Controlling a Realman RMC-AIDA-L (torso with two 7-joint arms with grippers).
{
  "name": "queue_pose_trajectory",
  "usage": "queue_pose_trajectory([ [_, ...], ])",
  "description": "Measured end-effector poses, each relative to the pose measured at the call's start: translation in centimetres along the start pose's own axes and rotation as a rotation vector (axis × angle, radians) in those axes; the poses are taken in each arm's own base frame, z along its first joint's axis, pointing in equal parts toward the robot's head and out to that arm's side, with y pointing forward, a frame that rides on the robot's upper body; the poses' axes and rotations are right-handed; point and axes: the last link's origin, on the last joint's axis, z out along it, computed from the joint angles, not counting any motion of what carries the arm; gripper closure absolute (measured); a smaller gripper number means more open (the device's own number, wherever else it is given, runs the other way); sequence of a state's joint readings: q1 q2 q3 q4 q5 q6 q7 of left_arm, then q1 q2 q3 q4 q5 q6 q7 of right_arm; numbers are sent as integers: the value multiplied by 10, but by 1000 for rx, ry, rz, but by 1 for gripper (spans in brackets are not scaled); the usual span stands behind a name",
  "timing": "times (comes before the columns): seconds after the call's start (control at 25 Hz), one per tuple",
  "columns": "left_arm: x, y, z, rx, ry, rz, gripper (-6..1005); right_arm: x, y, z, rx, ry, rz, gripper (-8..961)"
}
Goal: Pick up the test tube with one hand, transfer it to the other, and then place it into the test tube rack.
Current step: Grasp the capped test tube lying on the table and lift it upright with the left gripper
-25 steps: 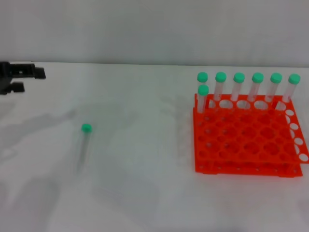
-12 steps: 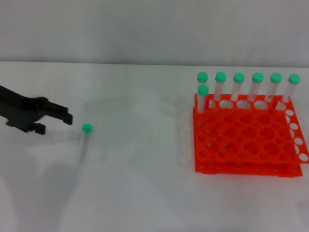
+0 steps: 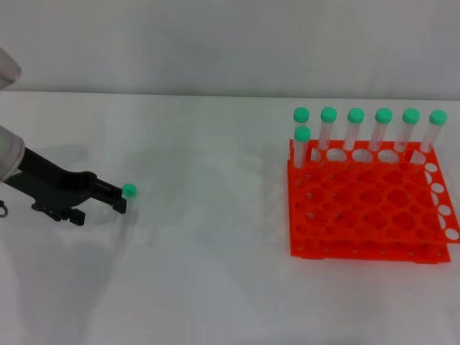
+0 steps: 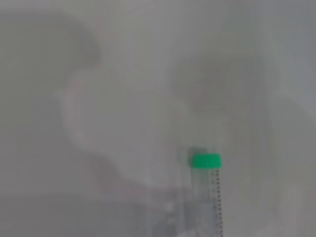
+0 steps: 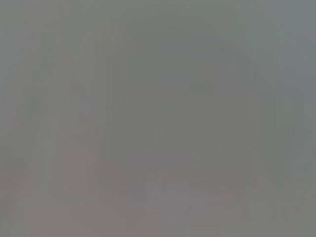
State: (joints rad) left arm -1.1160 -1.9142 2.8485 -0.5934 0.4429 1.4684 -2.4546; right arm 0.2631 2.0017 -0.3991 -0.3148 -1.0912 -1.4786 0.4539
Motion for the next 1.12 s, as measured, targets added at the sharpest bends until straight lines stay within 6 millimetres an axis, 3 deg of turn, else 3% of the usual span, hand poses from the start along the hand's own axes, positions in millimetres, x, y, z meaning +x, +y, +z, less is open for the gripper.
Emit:
queue_pose_trajectory([
  [0.32,0,15,18,-2,-53,37,113,2,3,-1,-1,7,10,91],
  [0.76,-4,24,28,28,-114,45,120,3,4,-1,0,8,15,91],
  [1.04,-5,26,30,53,-135,58,249,3,5,-2,-2,8,20,91],
  [1.12,-5,24,32,69,-138,57,326,4,6,-2,-3,7,23,91],
])
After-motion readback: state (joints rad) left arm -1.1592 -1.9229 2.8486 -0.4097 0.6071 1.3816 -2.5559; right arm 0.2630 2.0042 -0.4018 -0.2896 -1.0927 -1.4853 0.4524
